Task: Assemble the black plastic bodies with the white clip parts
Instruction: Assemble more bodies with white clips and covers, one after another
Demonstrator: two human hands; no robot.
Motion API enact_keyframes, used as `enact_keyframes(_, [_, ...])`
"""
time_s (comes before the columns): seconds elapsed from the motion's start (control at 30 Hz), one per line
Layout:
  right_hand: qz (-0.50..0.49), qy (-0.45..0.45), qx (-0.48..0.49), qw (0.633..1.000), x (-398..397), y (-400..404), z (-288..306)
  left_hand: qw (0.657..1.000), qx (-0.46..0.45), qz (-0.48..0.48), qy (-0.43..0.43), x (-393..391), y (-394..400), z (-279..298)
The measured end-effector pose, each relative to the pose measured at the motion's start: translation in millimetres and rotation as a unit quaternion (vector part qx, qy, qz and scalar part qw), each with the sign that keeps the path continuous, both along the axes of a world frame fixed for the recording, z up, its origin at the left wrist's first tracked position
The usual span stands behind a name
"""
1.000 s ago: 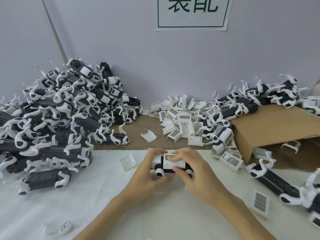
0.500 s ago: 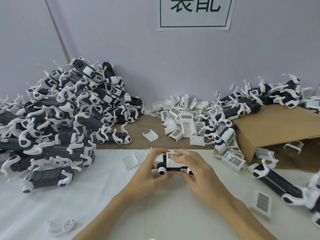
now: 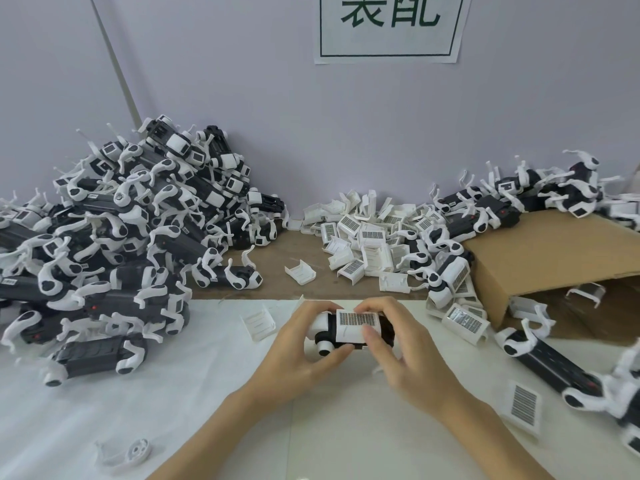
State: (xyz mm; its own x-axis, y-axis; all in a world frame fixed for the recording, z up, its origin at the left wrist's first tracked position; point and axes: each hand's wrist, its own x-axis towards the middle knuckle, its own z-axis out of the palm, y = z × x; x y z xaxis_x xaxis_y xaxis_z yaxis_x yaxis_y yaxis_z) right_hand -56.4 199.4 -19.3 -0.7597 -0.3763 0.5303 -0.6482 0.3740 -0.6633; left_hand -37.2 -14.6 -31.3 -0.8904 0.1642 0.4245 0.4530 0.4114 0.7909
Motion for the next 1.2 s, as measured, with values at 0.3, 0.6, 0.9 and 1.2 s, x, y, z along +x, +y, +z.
enact_keyframes(0.3, [0.038,-0.139,-0.094,0.985,-9,8,6,0.976,-0.131,0.005,0.175,-2,3,-3])
enact_keyframes(0.6, [0.020,-0.133,0.041,0.990,-13,21,7,0.953,-0.227,0.000,0.199,-8,-8,-1])
enact_keyframes(0.9, [-0.038,-0.016,0.091,0.995,-7,5,-7,0.998,0.034,-0.021,-0.056,0,3,-5])
enact_keyframes(1.2, [-0.044,0.023,0.100,0.994,-8,5,-6,0.987,0.116,-0.042,-0.100,2,5,0])
